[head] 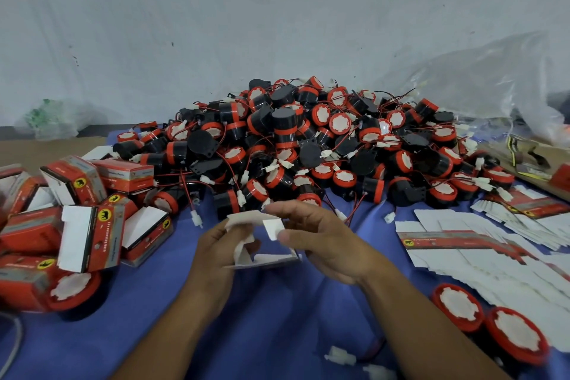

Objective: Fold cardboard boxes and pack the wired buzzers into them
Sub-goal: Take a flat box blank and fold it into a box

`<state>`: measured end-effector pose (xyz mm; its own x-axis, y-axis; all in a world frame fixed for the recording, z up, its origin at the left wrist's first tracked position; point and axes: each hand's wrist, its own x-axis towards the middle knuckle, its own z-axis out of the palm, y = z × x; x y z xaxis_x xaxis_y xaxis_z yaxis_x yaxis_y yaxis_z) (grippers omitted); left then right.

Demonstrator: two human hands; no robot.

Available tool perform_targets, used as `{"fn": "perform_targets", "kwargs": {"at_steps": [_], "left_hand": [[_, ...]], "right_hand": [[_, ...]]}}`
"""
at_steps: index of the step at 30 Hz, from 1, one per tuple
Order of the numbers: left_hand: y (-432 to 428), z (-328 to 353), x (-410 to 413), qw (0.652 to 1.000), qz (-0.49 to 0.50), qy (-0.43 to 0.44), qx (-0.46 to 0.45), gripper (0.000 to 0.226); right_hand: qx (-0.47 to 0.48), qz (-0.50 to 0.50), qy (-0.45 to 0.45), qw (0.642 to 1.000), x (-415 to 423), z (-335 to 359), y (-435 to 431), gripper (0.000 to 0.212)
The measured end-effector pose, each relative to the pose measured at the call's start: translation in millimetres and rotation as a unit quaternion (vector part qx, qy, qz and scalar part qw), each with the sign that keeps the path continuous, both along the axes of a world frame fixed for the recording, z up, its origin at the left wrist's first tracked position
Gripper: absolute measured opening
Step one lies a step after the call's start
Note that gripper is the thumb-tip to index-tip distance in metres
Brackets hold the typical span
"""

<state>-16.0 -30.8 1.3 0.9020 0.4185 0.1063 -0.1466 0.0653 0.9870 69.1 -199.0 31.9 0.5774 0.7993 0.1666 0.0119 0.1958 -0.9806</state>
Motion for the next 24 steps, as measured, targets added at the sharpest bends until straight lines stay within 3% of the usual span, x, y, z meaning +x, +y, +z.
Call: {"fn": "perform_targets", "kwargs": {"at_steps": [5,8,11,13,17,21,24], "left_hand": [[-7.4,3.2,2.1,0.998,-0.063,-0.023,-0.008,0.027],[-14.9,9.8,3.3,0.995,-0.081,-0.040,-0.029,0.035],[-19.7,6.2,-1.1,0.979,-0.110,-0.074,0.152,0.073],[-21.3,3.4,-4.9,0.970,-0.095,-0.103,0.199,0.056],[-20.6,2.2,-3.2,0.985,-0.033,-0.133,0.108,0.025],[-13.8,1.1,0.4,0.994,-0.029,-0.110,0.000,0.029],[-9.0,0.6,4.4,0.993,-0.023,-0.097,-0.058,0.031]], "right_hand": [[0.007,-0.100,-0.008,0.995,0.4,-3.1,8.0,0.040],[0.029,-0.200,0.077,0.976,2.1,-5.6,14.4,0.034],[0.037,-0.229,0.132,0.964,3.9,-6.7,14.8,0.025],[0.031,-0.232,0.098,0.967,0.9,-5.7,15.4,0.022],[-0.007,-0.249,-0.046,0.967,-6.8,-7.4,19.7,0.021],[-0.009,-0.176,-0.031,0.984,-11.6,-7.6,18.6,0.057],[-0.033,-0.184,-0.092,0.978,-13.9,-7.1,20.5,0.032]]}}
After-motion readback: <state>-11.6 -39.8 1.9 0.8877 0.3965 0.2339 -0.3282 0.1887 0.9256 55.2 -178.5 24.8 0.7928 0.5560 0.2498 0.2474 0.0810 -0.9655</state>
